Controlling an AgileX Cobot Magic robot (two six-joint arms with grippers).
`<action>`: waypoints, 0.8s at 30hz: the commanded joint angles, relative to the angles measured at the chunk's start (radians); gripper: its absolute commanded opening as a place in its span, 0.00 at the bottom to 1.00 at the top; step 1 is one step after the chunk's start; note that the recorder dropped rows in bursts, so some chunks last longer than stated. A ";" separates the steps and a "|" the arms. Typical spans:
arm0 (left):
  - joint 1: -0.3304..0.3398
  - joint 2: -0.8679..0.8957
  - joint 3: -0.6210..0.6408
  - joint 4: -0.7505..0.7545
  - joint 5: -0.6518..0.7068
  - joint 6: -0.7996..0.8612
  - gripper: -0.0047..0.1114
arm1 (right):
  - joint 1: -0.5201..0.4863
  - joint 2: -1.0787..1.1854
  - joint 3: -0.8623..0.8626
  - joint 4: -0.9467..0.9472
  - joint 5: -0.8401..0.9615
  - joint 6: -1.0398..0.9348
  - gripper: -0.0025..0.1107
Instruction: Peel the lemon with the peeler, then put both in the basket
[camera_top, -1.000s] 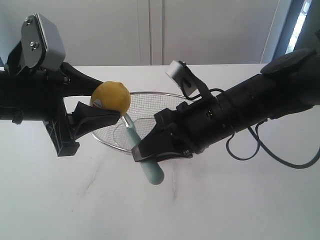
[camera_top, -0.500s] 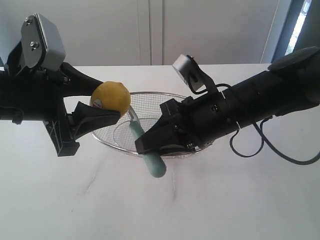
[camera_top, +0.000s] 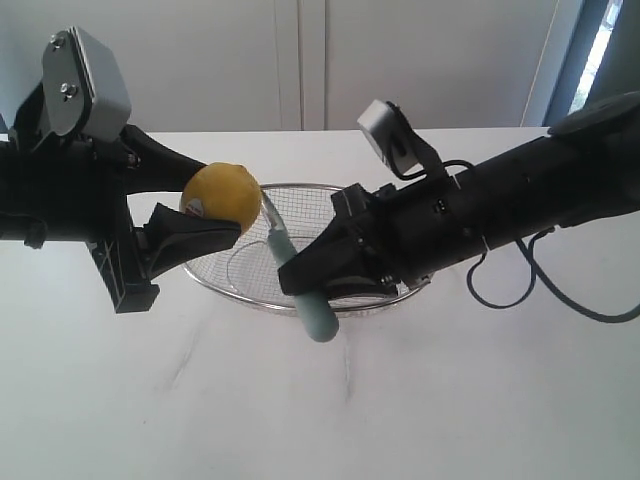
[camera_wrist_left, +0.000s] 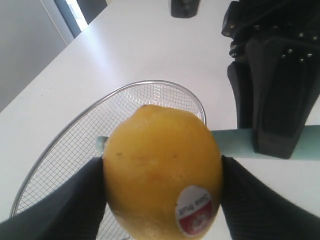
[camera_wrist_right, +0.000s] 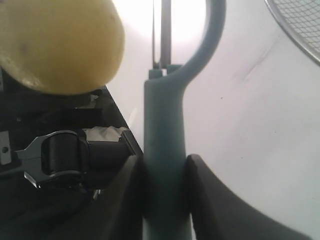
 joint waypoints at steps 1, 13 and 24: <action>-0.004 -0.004 0.004 -0.036 0.021 0.002 0.04 | -0.034 -0.022 0.002 0.029 0.031 -0.004 0.02; -0.004 -0.004 0.004 -0.036 0.021 0.002 0.04 | -0.036 -0.070 0.002 0.077 0.089 -0.036 0.02; -0.004 -0.004 0.004 -0.036 0.021 0.002 0.04 | -0.078 -0.187 0.002 0.077 0.089 -0.056 0.02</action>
